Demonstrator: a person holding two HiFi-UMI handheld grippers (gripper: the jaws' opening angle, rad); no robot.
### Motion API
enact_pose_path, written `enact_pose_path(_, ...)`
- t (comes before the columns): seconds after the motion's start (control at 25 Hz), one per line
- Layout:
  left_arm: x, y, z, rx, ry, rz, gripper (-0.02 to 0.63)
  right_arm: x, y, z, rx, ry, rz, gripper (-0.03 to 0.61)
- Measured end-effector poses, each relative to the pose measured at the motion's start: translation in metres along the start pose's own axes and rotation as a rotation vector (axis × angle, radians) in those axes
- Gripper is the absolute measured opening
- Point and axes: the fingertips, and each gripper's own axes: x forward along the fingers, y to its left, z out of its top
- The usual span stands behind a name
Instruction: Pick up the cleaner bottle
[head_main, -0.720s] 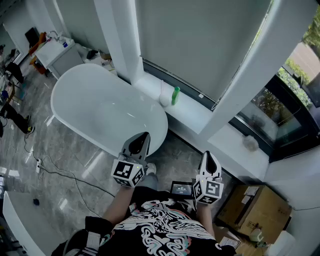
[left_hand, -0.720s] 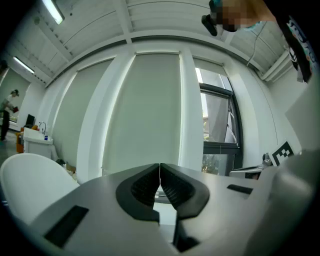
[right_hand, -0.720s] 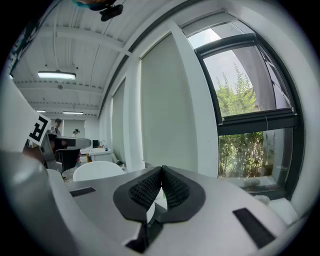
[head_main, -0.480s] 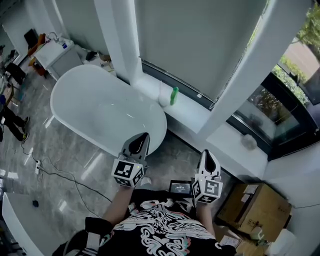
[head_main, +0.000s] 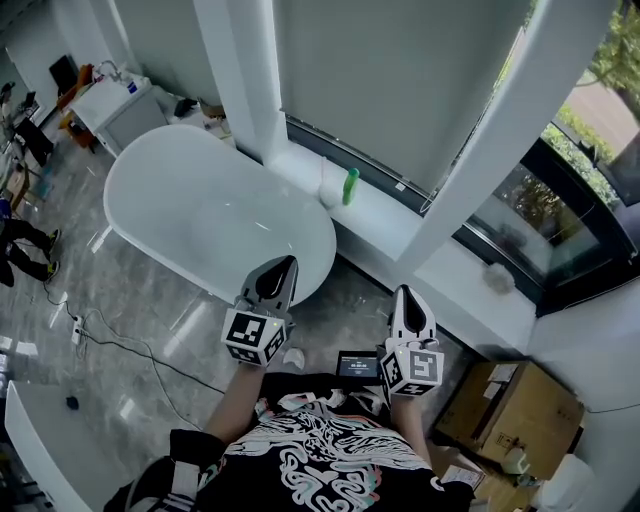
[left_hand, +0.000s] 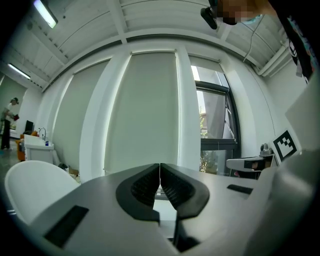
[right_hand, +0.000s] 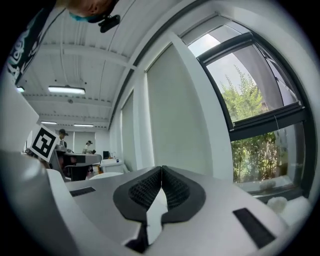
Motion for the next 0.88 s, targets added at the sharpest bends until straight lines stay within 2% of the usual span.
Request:
enact_pose_path(0.32,-0.015,-0.005,0.001,-0.004,-0.011,0.035,0.018,-0.011,0.007,0.006,0.050,-0.041,0.059,0.026)
enact_pose_path(0.56,-0.012,0.005,0.002,0.016,0.000,0.063,0.018,0.003,0.011,-0.005,-0.038,0.034,0.035,0.026)
enact_pose_path(0.88,0.017,0.040,-0.011,0.018,0.022,0.049,0.018,0.046,0.021,-0.020,-0.064,0.082,0.022,0.028)
